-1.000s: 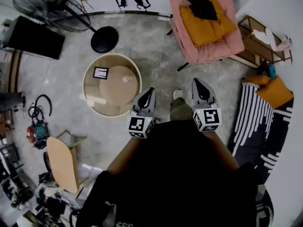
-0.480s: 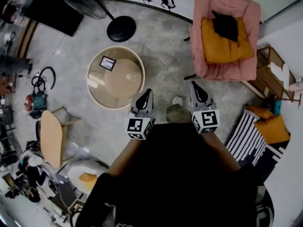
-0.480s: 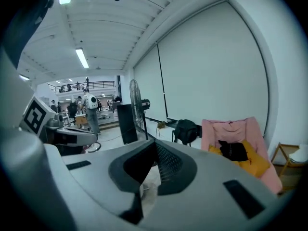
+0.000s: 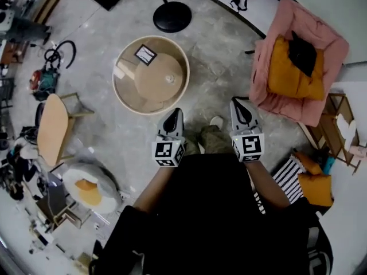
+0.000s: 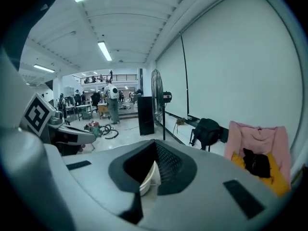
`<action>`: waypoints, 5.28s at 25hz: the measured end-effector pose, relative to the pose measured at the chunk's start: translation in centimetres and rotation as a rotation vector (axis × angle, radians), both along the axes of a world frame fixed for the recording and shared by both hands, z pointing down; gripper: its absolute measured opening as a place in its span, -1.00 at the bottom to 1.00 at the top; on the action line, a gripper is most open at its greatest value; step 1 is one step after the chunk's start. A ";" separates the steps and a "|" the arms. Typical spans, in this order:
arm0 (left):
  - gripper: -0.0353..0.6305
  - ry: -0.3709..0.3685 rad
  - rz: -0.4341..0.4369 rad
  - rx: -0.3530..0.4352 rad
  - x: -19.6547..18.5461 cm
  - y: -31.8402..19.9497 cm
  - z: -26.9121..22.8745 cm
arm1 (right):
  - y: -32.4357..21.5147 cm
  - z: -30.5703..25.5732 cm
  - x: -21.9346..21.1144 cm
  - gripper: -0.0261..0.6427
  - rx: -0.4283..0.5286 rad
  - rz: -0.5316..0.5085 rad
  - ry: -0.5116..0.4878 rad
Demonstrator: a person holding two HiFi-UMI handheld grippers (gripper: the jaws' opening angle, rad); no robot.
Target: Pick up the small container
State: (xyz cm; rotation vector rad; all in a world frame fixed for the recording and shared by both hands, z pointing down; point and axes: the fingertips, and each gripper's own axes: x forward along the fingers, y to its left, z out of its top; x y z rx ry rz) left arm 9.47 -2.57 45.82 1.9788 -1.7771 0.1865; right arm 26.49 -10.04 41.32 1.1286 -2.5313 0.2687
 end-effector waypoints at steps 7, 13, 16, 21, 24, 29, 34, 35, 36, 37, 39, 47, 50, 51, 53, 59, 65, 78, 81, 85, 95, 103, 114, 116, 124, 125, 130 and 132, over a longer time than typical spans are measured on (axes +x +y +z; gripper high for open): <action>-0.82 0.011 -0.136 -0.019 -6.6 0.8 4.2 | 0.4 3.1 -7.3 -0.88 -0.048 -0.133 0.050; -0.82 0.027 -0.172 -0.040 -10.0 -0.1 9.4 | 0.5 5.8 -12.2 -0.88 -0.071 -0.224 0.097; -0.81 0.030 -0.172 -0.062 -11.5 -1.0 12.6 | 0.4 6.7 -13.9 -0.88 -0.068 -0.266 0.118; -0.27 0.059 -0.160 -0.113 -14.2 -3.3 19.4 | 0.1 11.5 -16.0 -0.87 -0.108 -0.315 0.165; -0.24 0.079 -0.150 -0.159 -15.8 -4.4 24.4 | -0.6 14.2 -17.8 -0.88 -0.123 -0.345 0.175; -0.09 0.044 -0.113 -0.209 -17.4 -6.9 31.0 | -2.8 17.3 -19.0 -0.88 -0.135 -0.338 0.179; -0.01 0.040 -0.141 -0.230 -18.6 -8.7 36.7 | -3.9 23.2 -18.2 -0.87 -0.215 -0.270 0.180; 0.01 0.037 -0.135 -0.236 -18.4 -9.2 38.1 | -3.9 24.6 -18.0 -0.87 -0.232 -0.262 0.188; 0.03 0.035 -0.127 -0.243 -18.3 -9.7 39.3 | -3.8 25.8 -17.9 -0.88 -0.247 -0.260 0.197; 0.05 0.035 -0.119 -0.248 -18.2 -10.2 40.4 | -3.5 26.9 -17.9 -0.88 -0.261 -0.269 0.202; 0.05 0.040 -0.116 -0.254 -18.4 -11.0 42.2 | -2.4 28.4 -18.3 -0.88 -0.287 -0.315 0.198; 0.11 0.036 -0.161 -0.215 -20.1 -13.4 47.3 | -0.4 33.6 -16.2 -0.88 -0.343 -0.353 0.247; 0.16 -0.001 -0.114 -0.221 -19.2 -13.9 48.6 | -0.9 35.1 -15.1 -0.88 -0.352 -0.336 0.259; 0.16 -0.017 -0.102 -0.222 -19.0 -14.1 49.0 | -1.1 35.5 -14.8 -0.88 -0.353 -0.331 0.261; 0.18 -0.050 -0.090 -0.213 -18.8 -14.5 49.8 | -1.5 36.4 -14.3 -0.88 -0.356 -0.321 0.265; 0.18 -0.082 -0.093 -0.229 -19.2 -15.1 51.7 | -1.1 38.5 -13.0 -0.88 -0.384 -0.301 0.276; 0.18 -0.044 -0.127 -0.211 -19.6 -16.2 52.5 | -0.8 40.0 -11.7 -0.88 -0.412 -0.276 0.292; 0.17 -0.077 -0.127 -0.172 -20.0 -15.9 52.1 | 0.1 40.4 -11.2 -0.87 -0.424 -0.248 0.297; 0.17 -0.068 -0.161 -0.170 -20.9 -15.1 51.7 | 0.3 40.4 -11.4 -0.88 -0.424 -0.251 0.297; 0.17 -0.088 -0.182 -0.164 -22.0 -14.2 51.2 | 0.3 40.5 -11.1 -0.88 -0.421 -0.238 0.302; 0.17 -0.123 -0.186 -0.164 -23.3 -13.2 52.2 | 1.6 41.0 -12.4 -0.88 -0.437 -0.241 0.304; 0.18 -0.186 -0.099 -0.152 -23.0 -14.5 52.5 | 1.1 41.4 -12.7 -0.88 -0.437 -0.231 0.319; 0.16 -0.142 -0.118 -0.148 -23.9 -13.6 51.2 | 1.3 40.2 -13.9 -0.87 -0.423 -0.216 0.320; 0.16 -0.133 -0.124 -0.142 -24.3 -13.2 49.6 | 1.3 39.5 -14.4 -0.88 -0.414 -0.212 0.315; 0.16 -0.084 -0.091 -0.116 -26.6 -7.6 36.1 | 1.8 30.5 -20.6 -0.88 -0.356 -0.172 0.240; 0.16 -0.087 -0.069 -0.090 -27.1 -7.2 33.7 | 1.5 29.1 -21.7 -0.88 -0.342 -0.166 0.222; 0.16 -0.086 -0.008 -0.046 -29.0 -2.9 21.2 | 0.8 21.1 -26.0 -0.88 -0.278 -0.126 0.132; 0.16 -0.083 -0.021 -0.049 -29.5 -0.7 16.4 | 0.6 17.5 -26.7 -0.88 -0.213 -0.118 0.145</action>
